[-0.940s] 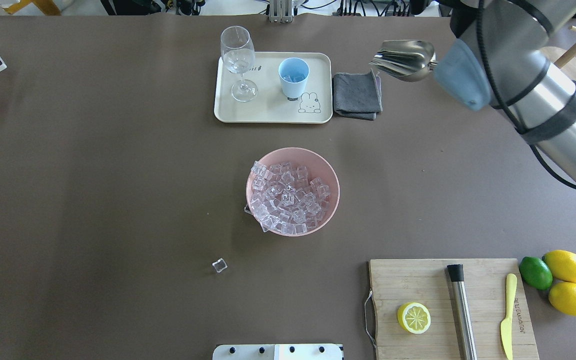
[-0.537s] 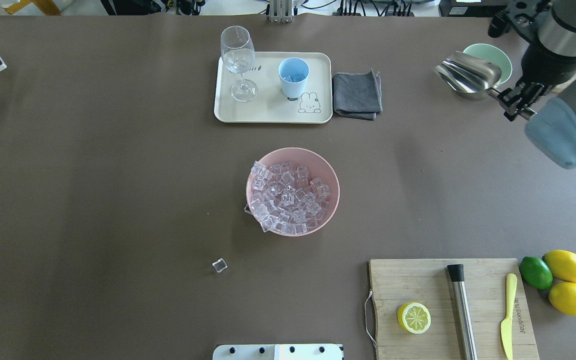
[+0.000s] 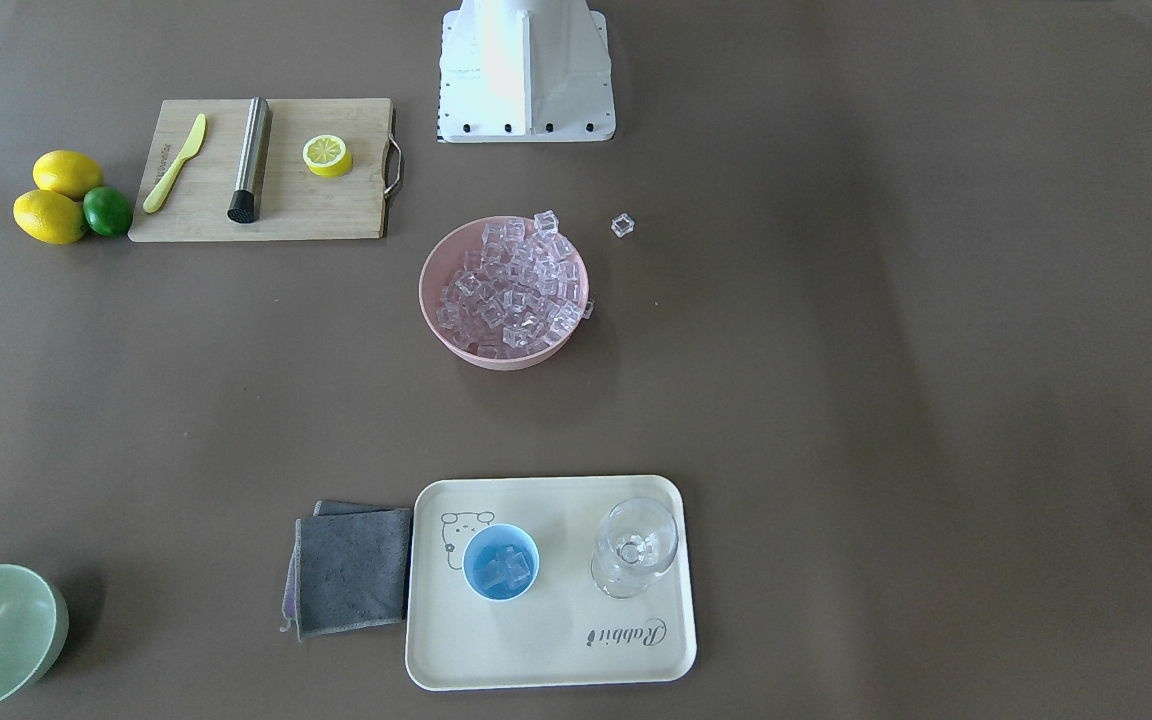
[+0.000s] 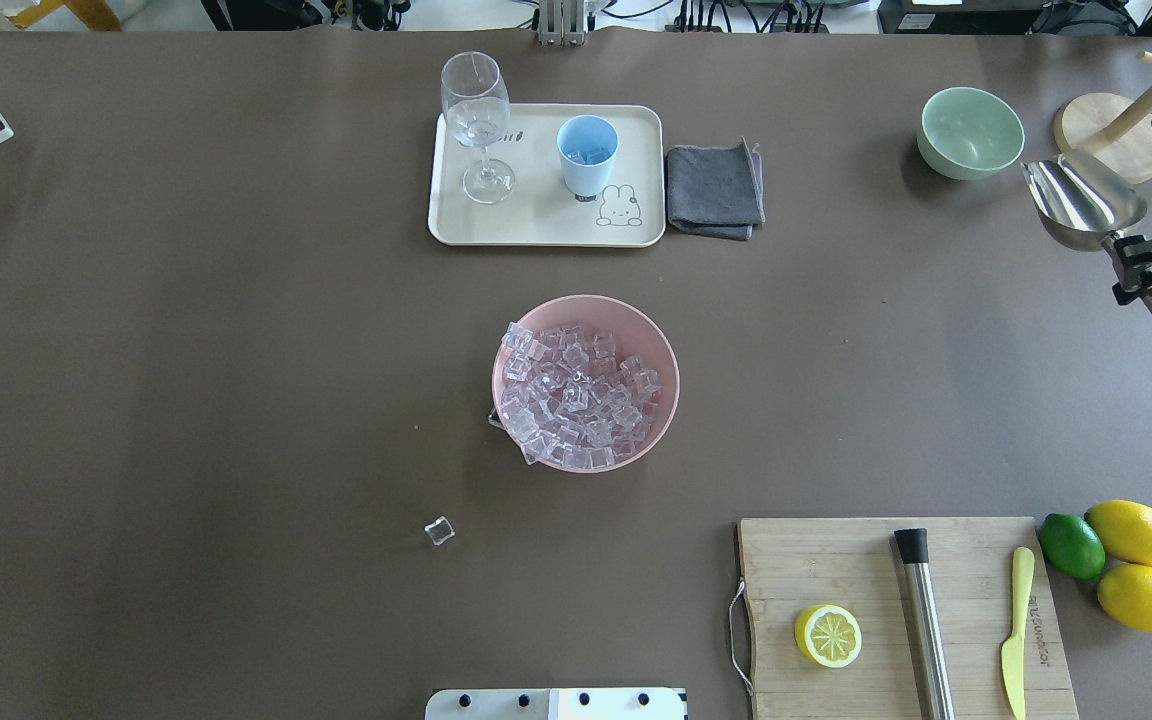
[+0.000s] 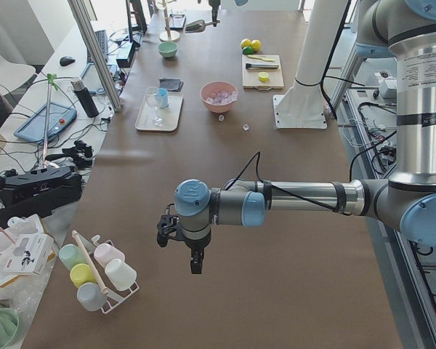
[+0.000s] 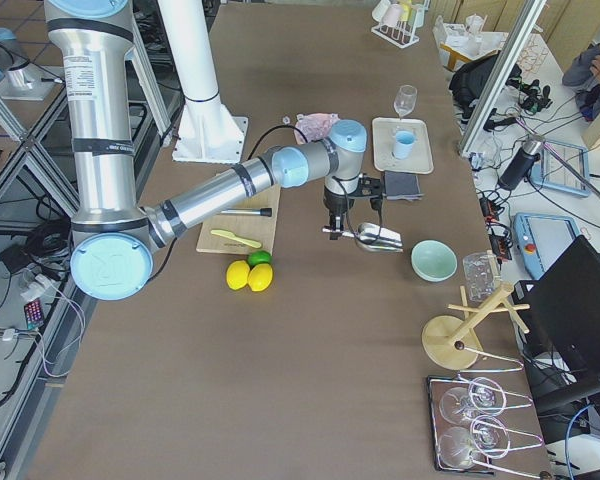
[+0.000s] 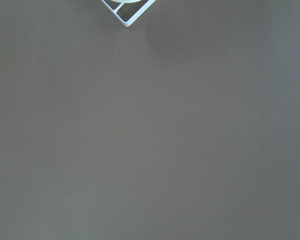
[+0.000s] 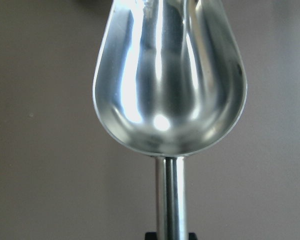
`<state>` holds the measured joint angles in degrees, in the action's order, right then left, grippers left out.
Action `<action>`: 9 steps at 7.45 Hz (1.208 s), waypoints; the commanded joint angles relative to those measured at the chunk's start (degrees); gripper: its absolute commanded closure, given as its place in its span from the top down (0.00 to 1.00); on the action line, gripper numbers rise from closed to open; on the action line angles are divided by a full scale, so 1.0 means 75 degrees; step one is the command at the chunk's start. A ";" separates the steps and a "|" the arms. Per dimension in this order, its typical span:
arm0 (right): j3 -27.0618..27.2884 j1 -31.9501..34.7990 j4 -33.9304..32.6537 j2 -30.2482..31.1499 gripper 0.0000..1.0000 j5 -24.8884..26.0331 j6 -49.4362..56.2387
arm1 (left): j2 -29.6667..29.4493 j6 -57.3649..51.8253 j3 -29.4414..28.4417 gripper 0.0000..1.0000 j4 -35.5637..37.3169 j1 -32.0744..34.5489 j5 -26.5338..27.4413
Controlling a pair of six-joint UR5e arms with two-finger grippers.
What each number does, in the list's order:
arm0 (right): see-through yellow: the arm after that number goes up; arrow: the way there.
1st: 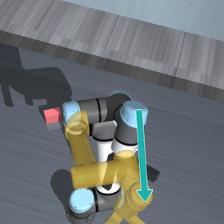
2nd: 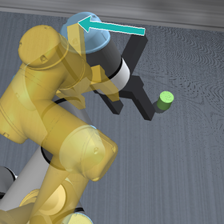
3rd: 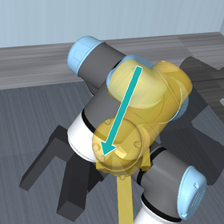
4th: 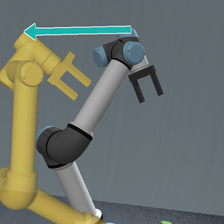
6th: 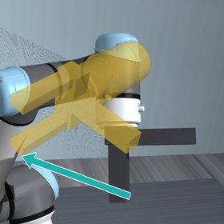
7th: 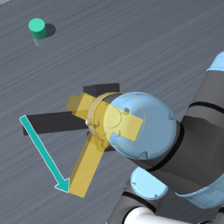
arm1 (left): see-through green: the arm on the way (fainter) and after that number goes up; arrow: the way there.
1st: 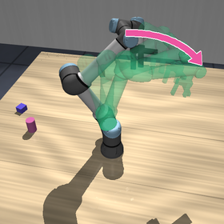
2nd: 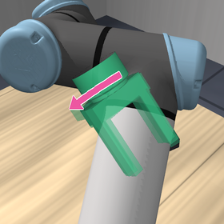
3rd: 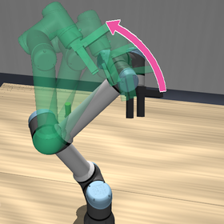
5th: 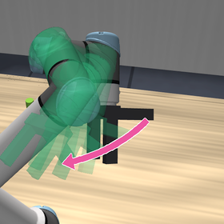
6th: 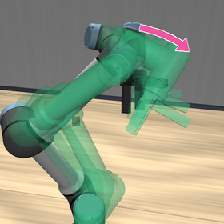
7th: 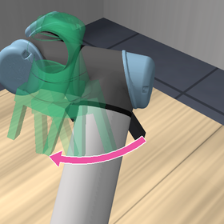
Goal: Put ice in cup with scoop
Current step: 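Carry the empty scoop back and lower it onto the table with the right gripper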
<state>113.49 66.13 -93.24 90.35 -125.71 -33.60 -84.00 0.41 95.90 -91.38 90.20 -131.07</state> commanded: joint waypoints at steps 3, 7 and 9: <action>-0.1035 -0.0941 0.2425 0.0504 0.00 -0.0043 -0.1322 | -0.0156 -0.0008 0.0807 0.99 0.0933 -0.0461 0.0003; -0.1280 -0.1223 0.2483 0.0575 0.00 -0.0031 -0.1135 | -0.0507 0.0004 0.0256 0.99 0.0933 -0.0871 -0.0009; -0.1328 -0.1235 0.2565 0.0575 0.11 -0.0054 -0.1145 | -0.0519 0.0004 0.0267 0.99 0.0933 -0.0883 -0.0009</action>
<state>104.03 57.01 -74.39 94.64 -126.00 -42.29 -87.71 0.44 98.03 -84.38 83.71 -131.13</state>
